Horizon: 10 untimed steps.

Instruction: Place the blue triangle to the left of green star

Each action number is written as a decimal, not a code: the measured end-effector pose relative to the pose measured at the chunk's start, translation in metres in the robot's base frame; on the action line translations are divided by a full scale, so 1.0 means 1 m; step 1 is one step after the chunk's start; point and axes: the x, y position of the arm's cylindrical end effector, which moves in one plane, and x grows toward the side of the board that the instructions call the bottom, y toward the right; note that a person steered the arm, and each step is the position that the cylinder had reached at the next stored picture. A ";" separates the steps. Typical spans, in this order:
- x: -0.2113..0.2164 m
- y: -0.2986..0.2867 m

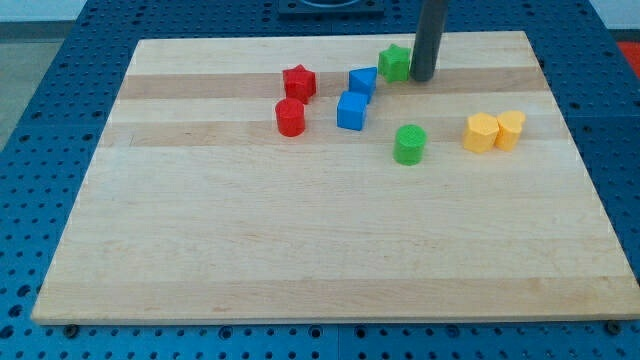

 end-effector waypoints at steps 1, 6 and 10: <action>0.057 -0.003; -0.006 -0.079; -0.007 -0.068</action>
